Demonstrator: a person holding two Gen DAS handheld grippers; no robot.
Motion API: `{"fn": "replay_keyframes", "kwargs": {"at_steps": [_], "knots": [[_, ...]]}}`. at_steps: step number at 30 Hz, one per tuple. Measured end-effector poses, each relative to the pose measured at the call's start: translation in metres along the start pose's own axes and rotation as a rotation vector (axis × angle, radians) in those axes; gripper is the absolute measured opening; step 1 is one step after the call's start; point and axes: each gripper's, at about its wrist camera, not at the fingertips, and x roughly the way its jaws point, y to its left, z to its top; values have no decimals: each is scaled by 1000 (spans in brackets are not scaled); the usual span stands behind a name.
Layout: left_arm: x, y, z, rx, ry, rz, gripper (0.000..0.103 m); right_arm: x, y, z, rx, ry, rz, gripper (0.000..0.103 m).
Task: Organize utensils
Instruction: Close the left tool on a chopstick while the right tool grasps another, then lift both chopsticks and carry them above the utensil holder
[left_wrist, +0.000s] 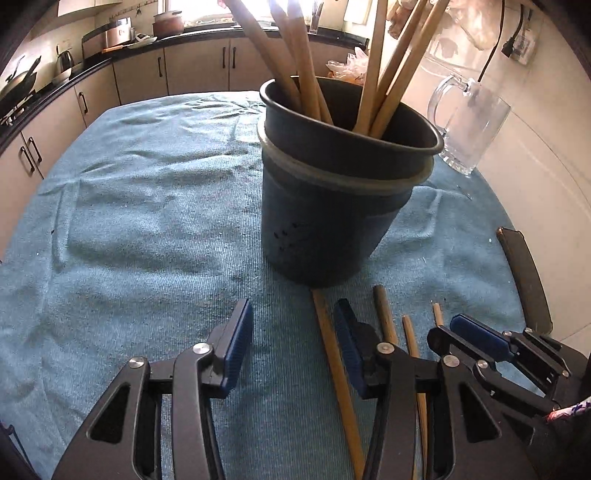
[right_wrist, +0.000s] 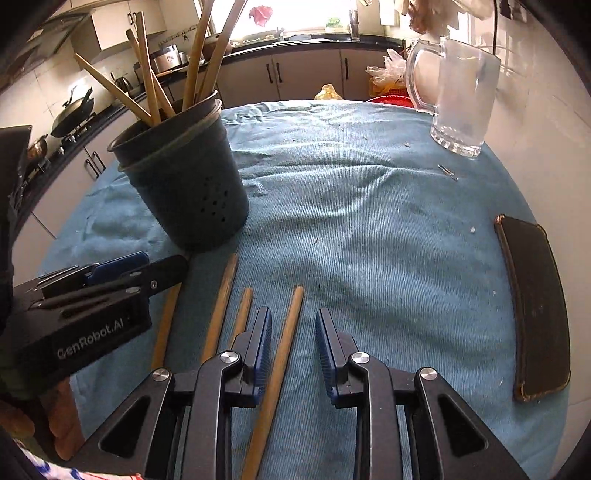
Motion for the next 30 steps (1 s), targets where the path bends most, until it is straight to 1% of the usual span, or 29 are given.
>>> {"fn": "replay_keyframes", "kwargs": {"at_steps": [2,5,6,7,8,10,13,14,16,22,25,30], "knots": [[0,-1,0,5,-2,-3,36,3,3,3,-13,8,-23,26],[0,-4,0,14,-4,-14,21,6,7,7,-28,19,-54,25],[3,-4,0,17,-1,-34,9,7,7,8,-31,21,-65,23],[3,-5,1,15,7,-53,8,7,9,8,-32,21,-74,20],[3,-5,0,12,4,-52,8,8,9,8,-32,21,-81,18],[2,-5,-1,10,3,-53,7,8,7,8,-22,23,-74,8],[-5,1,-2,-21,1,-79,7,6,0,9,18,22,-34,6],[-9,2,-2,-25,-8,-84,7,3,-4,9,43,17,-6,6],[-21,4,-2,-24,-30,-89,7,-4,-8,8,66,-2,15,5],[-64,7,-6,-27,-110,-113,7,-39,-7,2,80,-80,51,5],[-90,14,-12,-36,-153,-127,6,-60,-6,-3,87,-120,67,5],[-122,13,-20,-47,-216,-139,6,-92,-7,-13,102,-181,93,5]]}}
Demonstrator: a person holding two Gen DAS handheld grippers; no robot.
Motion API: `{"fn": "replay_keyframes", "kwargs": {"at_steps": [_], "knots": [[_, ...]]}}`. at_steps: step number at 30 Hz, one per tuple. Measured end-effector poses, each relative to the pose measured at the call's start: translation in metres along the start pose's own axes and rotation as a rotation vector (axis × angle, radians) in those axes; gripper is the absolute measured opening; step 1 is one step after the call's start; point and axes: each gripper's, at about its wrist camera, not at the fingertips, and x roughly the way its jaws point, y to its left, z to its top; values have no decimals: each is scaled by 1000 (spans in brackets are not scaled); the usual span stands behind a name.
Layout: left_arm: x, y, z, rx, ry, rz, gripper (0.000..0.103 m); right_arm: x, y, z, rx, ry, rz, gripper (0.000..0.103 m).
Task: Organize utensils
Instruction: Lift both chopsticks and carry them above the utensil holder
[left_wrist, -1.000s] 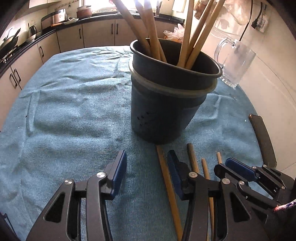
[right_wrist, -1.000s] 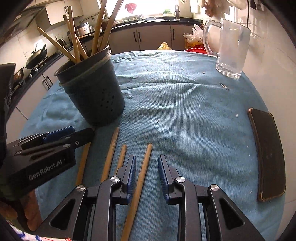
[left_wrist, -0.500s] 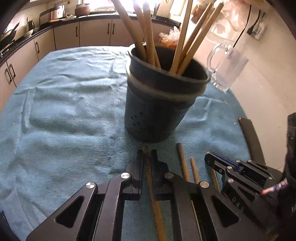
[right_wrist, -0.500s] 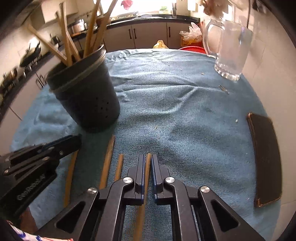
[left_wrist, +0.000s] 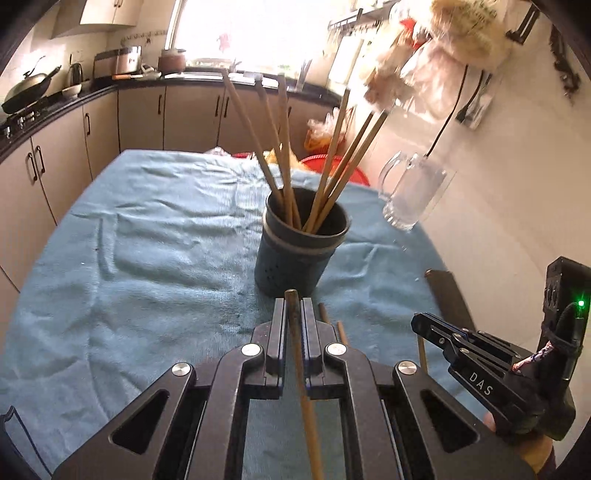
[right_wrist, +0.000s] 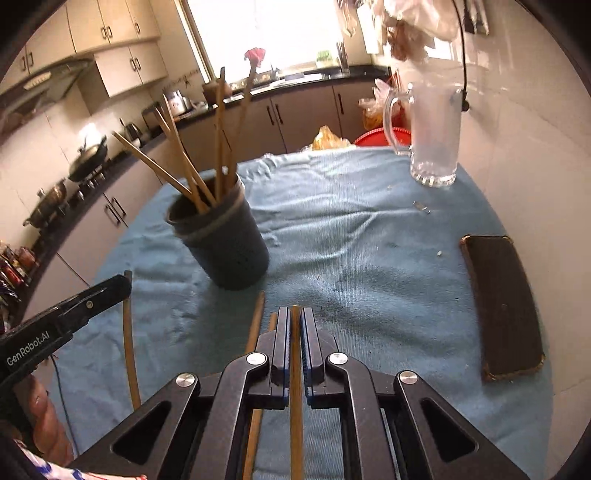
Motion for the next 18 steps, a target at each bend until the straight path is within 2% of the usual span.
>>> {"fn": "replay_keyframes", "kwargs": {"at_steps": [6,18], "knots": [[-42,-15,-8,34,-86,-13,6,-42,5,-6,13,-82,18,5],[-109,-40,-29,100,-198,-53,5,-112,17,-25,-13,-190,39,5]]}}
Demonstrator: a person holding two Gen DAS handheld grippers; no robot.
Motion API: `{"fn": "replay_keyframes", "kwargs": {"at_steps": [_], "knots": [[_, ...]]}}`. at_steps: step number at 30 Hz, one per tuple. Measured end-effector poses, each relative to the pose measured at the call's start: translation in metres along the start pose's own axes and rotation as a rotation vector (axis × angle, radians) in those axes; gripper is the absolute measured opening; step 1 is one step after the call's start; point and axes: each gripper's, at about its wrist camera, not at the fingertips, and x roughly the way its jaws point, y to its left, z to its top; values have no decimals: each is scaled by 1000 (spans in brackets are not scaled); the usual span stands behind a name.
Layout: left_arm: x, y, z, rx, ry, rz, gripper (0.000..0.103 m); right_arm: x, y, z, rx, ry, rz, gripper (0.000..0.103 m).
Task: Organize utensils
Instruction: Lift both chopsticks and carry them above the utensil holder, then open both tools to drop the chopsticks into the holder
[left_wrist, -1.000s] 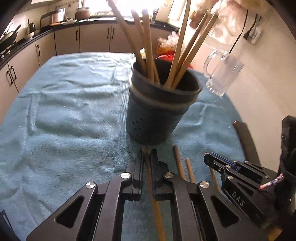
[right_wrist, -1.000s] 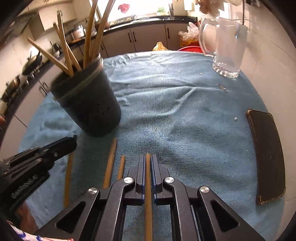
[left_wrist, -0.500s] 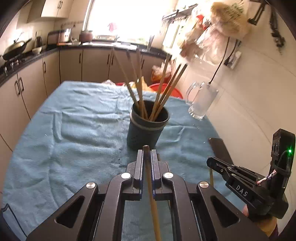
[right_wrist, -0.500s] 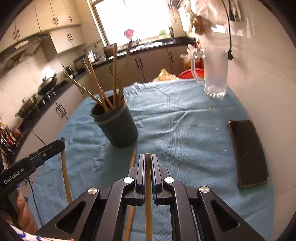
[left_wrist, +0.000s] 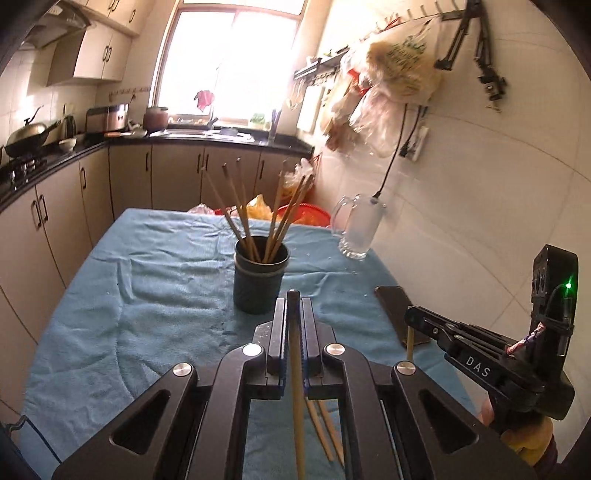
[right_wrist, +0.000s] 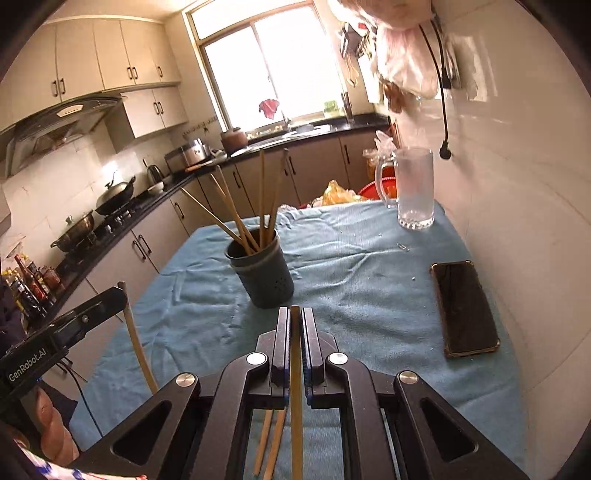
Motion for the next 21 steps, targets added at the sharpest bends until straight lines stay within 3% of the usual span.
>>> {"fn": "replay_keyframes", "kwargs": {"at_steps": [13,15,21], "knots": [[-49,-20,-4,26,-70,-40,4,-53,13,-5,-39,-76,9,5],[-54,-20,-2,27,-78,-45,0,-58,15,-4,-45,-87,10,5],[-63,-23,7,40,-104,-43,0,-66,19,4,-60,-118,9,5]]}}
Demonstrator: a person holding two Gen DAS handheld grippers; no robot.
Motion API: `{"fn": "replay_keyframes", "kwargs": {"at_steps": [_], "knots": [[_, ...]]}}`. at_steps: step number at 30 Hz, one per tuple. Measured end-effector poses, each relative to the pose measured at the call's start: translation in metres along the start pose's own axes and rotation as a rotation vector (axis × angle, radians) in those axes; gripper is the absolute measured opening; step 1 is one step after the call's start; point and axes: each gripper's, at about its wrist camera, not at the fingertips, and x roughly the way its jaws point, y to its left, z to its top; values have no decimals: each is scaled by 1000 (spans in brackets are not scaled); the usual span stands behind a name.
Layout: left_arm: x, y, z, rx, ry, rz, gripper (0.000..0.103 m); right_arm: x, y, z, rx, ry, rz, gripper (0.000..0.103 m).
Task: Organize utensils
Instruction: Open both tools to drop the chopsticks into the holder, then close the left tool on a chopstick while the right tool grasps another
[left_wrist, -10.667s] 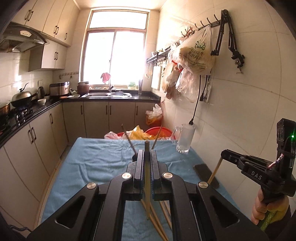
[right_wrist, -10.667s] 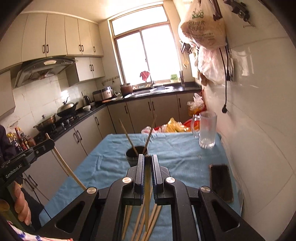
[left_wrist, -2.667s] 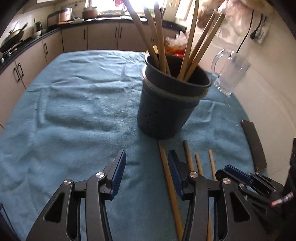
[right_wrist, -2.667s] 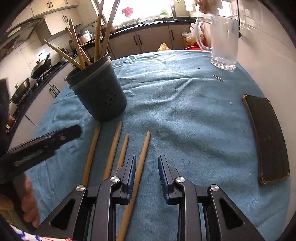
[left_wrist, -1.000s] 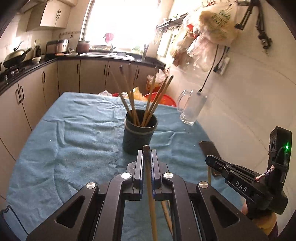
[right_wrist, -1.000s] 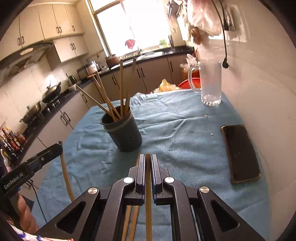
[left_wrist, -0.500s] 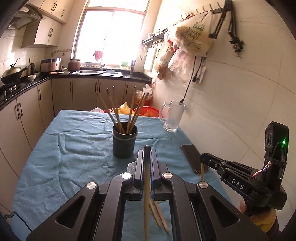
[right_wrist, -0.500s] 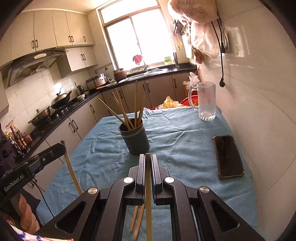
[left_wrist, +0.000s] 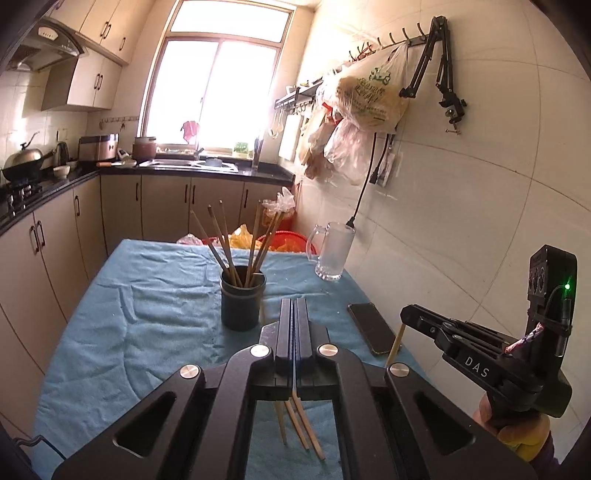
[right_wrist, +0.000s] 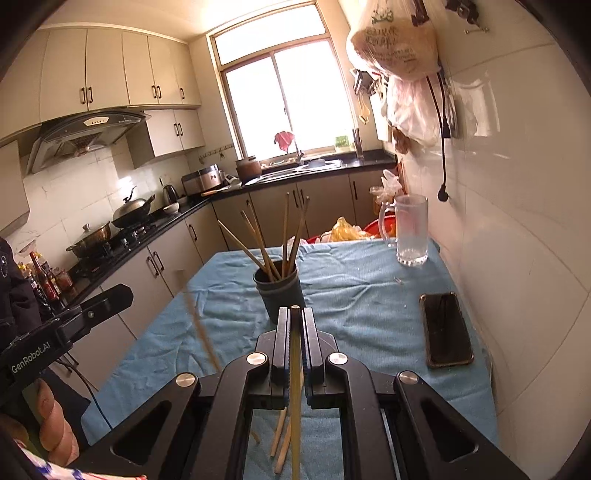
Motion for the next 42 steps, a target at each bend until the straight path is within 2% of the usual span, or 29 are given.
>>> {"fn": "replay_keyframes", "kwargs": {"at_steps": [6,9,11,13,14,17,19,24,29,32,34,42], "knots": [[12,11,2,-33,23,20,0,2,0,2,3,0,6,5],[35,33,-3,-117,103,35,0,9,-5,3,22,16,12,5],[60,50,-9,-155,173,61,9,16,-11,7,37,29,9,5],[92,67,-18,-169,251,78,28,30,-22,14,66,53,12,5],[106,74,-22,-174,280,89,29,37,-27,16,78,65,10,5],[155,93,-37,-194,381,132,29,69,-43,21,106,121,-8,5],[189,105,-46,-196,441,187,29,89,-51,20,118,157,-26,5],[241,122,-56,-222,505,219,29,140,-71,4,177,266,-35,5],[278,116,-63,-153,553,258,29,180,-92,-19,238,352,-41,5],[284,107,-65,-89,542,288,29,193,-94,-27,245,379,-37,5],[286,103,-65,-62,547,289,10,199,-94,-31,245,395,-34,5],[250,101,-81,-92,582,198,7,223,-93,-54,180,488,-44,6]]}}
